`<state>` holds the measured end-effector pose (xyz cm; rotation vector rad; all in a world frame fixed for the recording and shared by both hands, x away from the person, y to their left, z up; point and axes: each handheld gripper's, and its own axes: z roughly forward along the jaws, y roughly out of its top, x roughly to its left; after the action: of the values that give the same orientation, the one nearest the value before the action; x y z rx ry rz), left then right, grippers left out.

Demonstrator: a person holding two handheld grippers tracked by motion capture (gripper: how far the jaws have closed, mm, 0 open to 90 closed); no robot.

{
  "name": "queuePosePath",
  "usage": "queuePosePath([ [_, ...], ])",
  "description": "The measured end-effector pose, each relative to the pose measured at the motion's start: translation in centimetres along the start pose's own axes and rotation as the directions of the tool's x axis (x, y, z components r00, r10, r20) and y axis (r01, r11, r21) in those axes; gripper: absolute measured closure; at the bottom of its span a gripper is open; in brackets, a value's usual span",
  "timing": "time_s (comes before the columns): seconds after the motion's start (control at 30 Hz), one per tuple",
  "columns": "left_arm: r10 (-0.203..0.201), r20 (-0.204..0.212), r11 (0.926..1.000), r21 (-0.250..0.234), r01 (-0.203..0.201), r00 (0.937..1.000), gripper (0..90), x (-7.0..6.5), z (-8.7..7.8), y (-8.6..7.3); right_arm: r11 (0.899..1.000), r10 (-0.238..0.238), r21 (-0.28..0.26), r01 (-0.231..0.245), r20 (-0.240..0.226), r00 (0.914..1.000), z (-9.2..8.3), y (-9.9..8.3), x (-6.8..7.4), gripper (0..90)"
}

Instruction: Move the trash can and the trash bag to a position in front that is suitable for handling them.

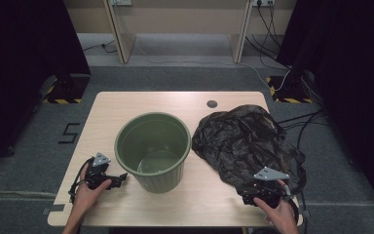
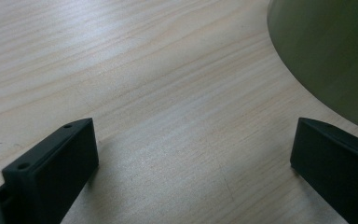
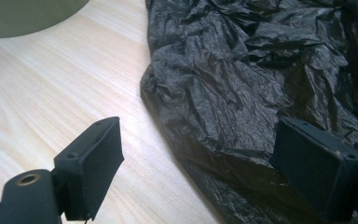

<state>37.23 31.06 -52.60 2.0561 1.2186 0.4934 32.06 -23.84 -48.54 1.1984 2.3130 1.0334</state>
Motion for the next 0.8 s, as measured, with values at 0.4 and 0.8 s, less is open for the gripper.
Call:
queuePosePath([
  [0.4, 0.001, 0.0, 1.0, 0.0, -0.001, 1.0, 0.0, 0.0, 0.0, 0.0, 0.991, 0.134, -0.029, -0.133, 0.035, 0.9904, 0.7, 1.1, -1.3, 15.7],
  [0.8, 0.001, 0.0, 1.0, 0.0, -0.001, 1.0, 0.0, 0.0, 0.0, 0.0, 0.966, 0.257, -0.058, -0.252, 0.087, 0.9626, 4.0, 6.8, -1.7, 15.5],
])
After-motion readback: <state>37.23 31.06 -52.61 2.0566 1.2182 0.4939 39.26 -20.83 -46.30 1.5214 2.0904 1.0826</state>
